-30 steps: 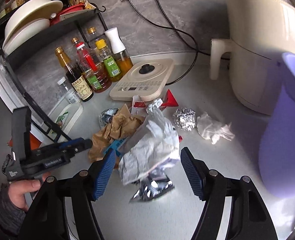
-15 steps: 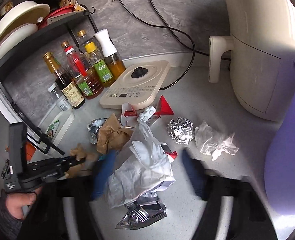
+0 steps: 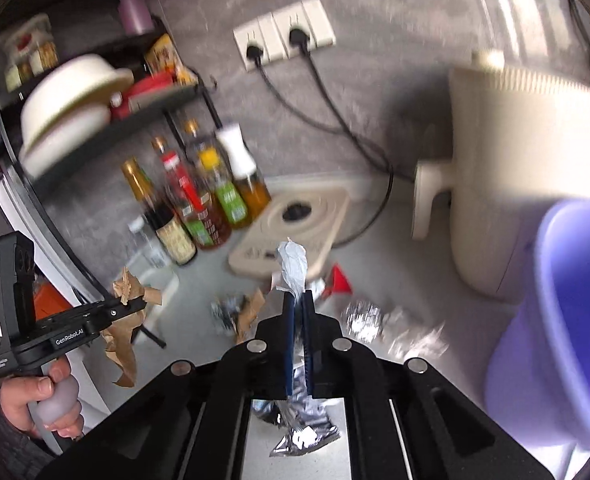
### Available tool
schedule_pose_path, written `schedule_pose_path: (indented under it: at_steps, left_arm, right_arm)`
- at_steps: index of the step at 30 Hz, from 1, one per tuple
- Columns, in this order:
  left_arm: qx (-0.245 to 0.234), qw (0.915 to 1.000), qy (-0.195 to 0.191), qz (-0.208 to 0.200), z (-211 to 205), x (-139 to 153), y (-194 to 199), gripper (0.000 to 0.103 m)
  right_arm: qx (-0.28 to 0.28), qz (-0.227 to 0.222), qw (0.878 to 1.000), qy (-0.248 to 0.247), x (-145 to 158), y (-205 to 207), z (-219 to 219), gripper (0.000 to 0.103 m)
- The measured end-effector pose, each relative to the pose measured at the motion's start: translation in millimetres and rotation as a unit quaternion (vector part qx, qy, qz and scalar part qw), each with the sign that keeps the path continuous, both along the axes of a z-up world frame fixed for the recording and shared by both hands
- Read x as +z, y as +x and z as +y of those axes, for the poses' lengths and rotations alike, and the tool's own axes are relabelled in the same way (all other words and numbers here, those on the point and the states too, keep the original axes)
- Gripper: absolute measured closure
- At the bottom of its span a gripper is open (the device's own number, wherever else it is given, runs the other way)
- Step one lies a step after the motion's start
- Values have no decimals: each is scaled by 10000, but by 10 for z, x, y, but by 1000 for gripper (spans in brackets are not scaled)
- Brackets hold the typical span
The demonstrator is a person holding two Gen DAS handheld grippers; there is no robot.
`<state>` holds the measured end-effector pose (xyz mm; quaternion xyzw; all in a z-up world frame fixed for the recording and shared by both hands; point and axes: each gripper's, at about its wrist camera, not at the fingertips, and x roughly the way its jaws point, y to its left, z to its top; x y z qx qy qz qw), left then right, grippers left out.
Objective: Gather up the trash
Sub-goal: 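Carry both items to the purple bucket and release them inside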
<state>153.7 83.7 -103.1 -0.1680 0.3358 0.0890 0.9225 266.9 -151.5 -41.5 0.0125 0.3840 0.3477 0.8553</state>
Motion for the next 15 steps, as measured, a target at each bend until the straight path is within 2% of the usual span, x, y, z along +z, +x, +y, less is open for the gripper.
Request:
schedule_pose_path:
  at_steps: [10,15]
  left_arm:
    - [-387,9975,208,-546,-323,483,279,90]
    - [-633,9947,212,-787,-577,634,492,90]
  right_arm:
    - [-430,-683,9958,442,786,119,-524,98]
    - [-748,-955,9915,468,973,207,-866,98]
